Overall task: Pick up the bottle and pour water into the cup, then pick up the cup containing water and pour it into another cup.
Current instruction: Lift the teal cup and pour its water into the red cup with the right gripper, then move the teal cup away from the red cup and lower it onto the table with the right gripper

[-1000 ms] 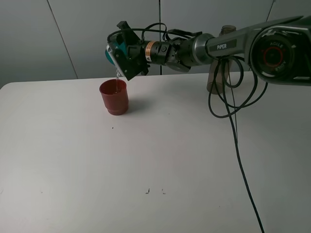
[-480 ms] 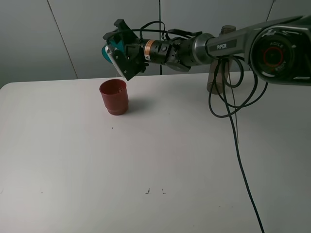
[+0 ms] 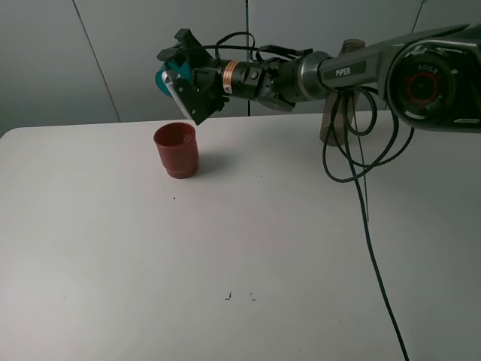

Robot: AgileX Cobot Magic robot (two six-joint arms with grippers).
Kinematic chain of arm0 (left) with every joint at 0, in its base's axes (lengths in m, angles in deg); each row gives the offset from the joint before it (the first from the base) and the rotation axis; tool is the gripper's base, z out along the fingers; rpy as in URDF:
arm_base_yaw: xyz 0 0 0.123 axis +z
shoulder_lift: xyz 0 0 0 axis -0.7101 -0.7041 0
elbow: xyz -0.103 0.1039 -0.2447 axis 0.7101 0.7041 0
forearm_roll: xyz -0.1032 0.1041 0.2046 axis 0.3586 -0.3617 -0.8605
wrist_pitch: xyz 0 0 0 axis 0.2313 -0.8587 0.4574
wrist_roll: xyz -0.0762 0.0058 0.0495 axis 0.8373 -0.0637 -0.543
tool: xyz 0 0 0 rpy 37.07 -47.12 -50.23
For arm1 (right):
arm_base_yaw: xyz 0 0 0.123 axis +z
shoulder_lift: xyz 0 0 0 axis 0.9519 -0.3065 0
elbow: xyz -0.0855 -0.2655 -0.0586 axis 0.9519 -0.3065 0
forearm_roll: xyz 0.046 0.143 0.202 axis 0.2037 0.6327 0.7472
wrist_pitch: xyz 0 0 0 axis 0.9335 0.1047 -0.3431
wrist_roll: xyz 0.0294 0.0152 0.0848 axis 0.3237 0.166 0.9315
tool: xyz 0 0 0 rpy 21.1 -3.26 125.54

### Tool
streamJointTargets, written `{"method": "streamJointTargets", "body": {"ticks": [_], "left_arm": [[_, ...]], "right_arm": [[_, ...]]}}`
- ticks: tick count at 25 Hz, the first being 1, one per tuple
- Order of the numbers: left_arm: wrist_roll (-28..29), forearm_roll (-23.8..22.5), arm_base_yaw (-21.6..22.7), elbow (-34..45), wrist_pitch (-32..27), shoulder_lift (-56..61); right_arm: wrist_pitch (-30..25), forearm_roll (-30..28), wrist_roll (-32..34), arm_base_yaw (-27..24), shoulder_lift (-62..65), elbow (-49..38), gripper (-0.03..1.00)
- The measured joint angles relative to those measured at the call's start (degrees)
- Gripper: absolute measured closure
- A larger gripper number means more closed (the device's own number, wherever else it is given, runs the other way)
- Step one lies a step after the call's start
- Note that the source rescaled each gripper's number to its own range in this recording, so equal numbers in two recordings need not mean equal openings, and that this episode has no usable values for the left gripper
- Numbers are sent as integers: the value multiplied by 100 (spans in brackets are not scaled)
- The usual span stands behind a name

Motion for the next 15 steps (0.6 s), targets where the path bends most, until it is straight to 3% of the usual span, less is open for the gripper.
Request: {"method": "streamJointTargets", "body": {"ticks": [4, 11, 15], "left_arm": [[-9, 0, 0, 0, 0, 0], [-9, 0, 0, 0, 0, 0], [-9, 0, 0, 0, 0, 0]], "right_arm": [[0, 27, 1284, 0, 0, 0, 92], [-32, 146, 4399, 0, 0, 0, 92], [-496, 146, 5867, 0, 37, 0, 92]]}}
